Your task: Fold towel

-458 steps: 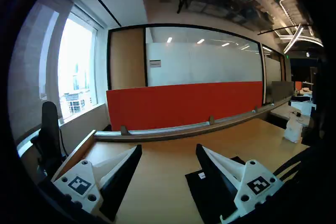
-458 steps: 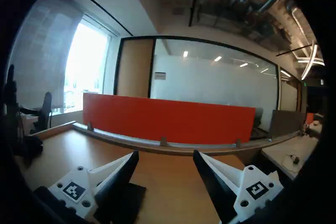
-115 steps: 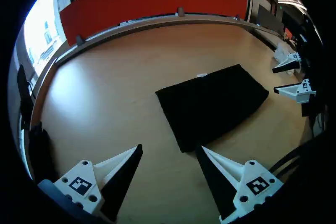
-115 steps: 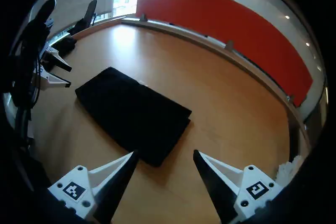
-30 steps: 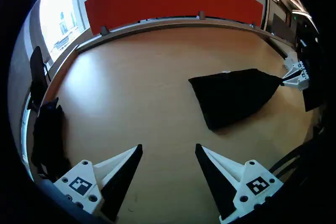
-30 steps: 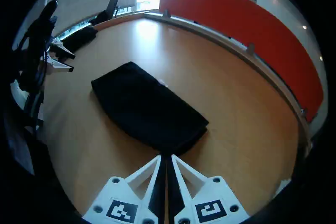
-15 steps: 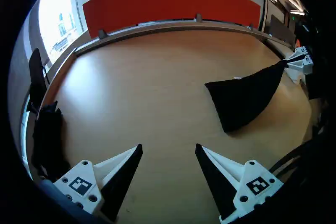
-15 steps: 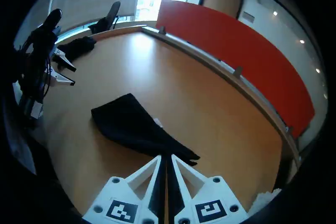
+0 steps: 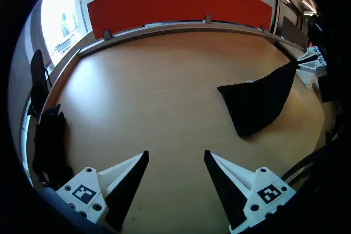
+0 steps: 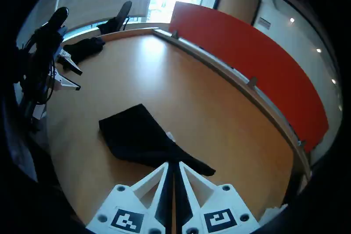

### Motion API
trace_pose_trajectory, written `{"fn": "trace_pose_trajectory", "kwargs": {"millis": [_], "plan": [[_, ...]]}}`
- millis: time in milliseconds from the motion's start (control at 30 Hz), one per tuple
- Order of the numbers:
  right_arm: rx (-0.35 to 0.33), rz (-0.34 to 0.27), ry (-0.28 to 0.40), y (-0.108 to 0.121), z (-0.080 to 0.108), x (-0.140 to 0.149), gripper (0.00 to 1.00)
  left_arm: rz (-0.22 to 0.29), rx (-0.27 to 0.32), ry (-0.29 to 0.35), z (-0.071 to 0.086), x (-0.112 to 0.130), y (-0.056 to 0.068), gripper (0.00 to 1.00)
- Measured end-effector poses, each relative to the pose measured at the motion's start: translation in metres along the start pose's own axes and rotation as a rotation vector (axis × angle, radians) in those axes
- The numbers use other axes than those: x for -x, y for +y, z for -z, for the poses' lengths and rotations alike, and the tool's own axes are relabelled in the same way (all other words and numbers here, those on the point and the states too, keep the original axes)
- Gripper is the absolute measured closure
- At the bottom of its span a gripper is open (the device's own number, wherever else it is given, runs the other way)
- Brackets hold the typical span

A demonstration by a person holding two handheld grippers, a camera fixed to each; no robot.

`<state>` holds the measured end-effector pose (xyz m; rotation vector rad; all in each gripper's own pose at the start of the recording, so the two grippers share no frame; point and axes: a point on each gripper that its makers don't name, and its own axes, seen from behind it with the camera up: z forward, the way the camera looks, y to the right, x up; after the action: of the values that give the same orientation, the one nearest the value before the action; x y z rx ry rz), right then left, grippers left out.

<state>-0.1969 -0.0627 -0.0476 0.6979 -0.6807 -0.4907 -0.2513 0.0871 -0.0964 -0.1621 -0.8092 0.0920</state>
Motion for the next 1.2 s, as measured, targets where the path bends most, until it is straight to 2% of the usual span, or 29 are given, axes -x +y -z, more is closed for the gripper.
{"fn": "trace_pose_trajectory", "kwargs": {"millis": [267,467,700,967,1200], "plan": [[-0.055,0.041,0.01,-0.027,-0.018,-0.02,0.92,0.013,0.006,0.007,0.003,0.001,0.003,0.07],[-0.112,0.076,0.018,-0.056,-0.037,-0.037,0.93,0.022,0.016,0.017,0.008,0.001,0.006,0.07],[-0.191,0.128,0.013,-0.092,-0.061,-0.051,0.93,0.042,0.015,0.028,0.015,0.001,0.002,0.07],[-0.268,0.162,-0.025,-0.125,-0.088,-0.046,0.93,0.069,0.0,0.032,0.022,0.006,-0.007,0.07],[-0.292,0.143,-0.045,-0.13,-0.098,-0.041,0.94,0.083,-0.01,0.032,0.026,0.01,-0.012,0.07]]}}
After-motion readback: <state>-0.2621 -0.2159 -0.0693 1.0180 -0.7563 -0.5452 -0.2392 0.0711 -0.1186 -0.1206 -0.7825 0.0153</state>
